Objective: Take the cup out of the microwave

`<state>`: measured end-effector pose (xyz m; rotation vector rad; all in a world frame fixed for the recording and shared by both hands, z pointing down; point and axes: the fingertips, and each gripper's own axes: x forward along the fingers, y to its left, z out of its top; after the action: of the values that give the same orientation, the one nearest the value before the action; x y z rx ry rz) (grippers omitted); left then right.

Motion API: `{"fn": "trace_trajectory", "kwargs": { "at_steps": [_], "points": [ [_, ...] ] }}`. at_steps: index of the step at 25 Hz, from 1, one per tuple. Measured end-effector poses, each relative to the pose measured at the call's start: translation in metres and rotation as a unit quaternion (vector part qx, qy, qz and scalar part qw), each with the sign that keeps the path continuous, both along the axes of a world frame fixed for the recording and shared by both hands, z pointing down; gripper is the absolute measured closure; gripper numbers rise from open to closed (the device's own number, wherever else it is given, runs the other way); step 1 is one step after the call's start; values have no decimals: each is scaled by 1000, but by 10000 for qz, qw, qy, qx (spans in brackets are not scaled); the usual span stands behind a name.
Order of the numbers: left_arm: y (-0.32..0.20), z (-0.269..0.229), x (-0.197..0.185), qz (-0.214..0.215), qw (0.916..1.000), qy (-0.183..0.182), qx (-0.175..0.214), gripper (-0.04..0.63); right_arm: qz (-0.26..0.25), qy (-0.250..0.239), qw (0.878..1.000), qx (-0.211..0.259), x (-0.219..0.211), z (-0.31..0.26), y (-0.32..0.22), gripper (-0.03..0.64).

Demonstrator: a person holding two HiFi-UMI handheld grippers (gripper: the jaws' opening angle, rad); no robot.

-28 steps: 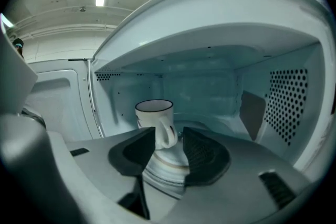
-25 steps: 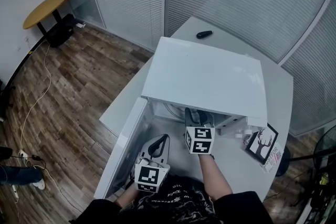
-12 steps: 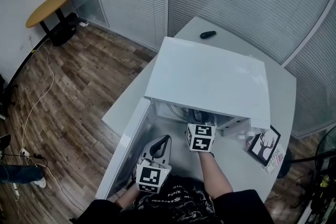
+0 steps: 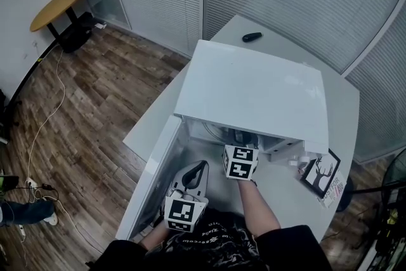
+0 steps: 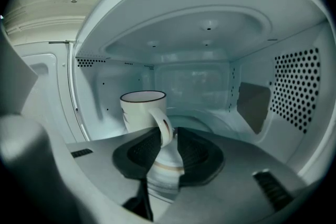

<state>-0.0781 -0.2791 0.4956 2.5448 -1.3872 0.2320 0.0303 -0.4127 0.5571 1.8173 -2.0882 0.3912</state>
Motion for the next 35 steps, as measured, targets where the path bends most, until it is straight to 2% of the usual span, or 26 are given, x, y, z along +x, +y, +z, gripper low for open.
{"fn": "trace_trajectory", "kwargs": {
  "at_steps": [4,18,26,35],
  "points": [
    [1,0,0,-8,10000,49,-35,589,13,13,10000,18,-2,1,-1,552],
    [-1,5,1,-44,9999,70,-94,589,254,-336,9991,59,3,1,-3,557],
    [-3,5,0,-44,9999,38,-83,589,172,-322,9992,180,3,-4,-3,563],
    [-3,4,1,21,10000,20,-64,589,446,-686,9962,295,14,-8,1,569]
  ]
}}
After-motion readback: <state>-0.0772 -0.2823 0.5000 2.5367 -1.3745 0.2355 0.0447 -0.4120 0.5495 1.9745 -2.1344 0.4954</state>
